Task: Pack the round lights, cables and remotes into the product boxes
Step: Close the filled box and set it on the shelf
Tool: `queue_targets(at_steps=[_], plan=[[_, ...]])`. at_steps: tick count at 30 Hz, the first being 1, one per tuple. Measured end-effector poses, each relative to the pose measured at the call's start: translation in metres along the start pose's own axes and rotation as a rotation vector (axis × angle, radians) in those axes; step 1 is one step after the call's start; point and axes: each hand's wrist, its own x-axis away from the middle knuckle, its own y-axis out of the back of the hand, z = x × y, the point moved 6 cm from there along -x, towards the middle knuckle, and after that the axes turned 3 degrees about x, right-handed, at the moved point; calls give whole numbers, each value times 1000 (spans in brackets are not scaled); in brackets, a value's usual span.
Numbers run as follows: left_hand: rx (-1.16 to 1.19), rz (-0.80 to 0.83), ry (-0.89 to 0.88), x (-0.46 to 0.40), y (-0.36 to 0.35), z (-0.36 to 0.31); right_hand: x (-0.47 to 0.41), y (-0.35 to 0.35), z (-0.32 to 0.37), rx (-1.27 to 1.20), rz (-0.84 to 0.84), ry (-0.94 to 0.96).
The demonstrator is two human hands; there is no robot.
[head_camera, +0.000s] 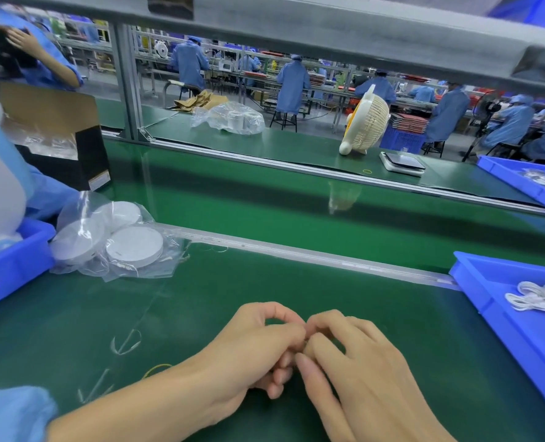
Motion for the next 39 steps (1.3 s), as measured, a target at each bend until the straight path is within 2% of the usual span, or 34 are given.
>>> queue_targets(at_steps=[4, 6, 8, 10, 11, 13, 15, 17, 21, 25, 34, 39], plan=[[-171, -64, -126, -1, 4, -3, 2, -6, 4, 86, 10, -13], [-227, -87, -162, -2, 6, -6, 3, -11, 3, 60, 66, -29], [-225, -133, -156, -5, 12, -8, 3, -17, -5, 14, 198, -48], [-148, -160, -101, -9, 17, -6, 1, -21, -13, -170, 364, -97], [-102, -158, -64, -10, 19, -5, 2, -23, -16, -341, 435, -123], [-3, -144, 1, -12, 20, -2, 4, -26, -21, -616, 468, -152], [94, -141, 50, -13, 20, -1, 5, -27, -24, -684, 462, -144], [161, -154, 70, -14, 20, 1, 6, -30, -23, -572, 421, -69], [141, -177, 11, -13, 21, 4, 7, -33, -11, -145, 260, 150], [124, -158, 1, -13, 22, 1, 4, -28, -18, 72, 179, 197], [125, -190, -47, -11, 23, -2, 3, -23, -18, 197, 122, 244], [175, -139, -3, -8, 21, -3, 4, -26, -1, 231, 63, 288]])
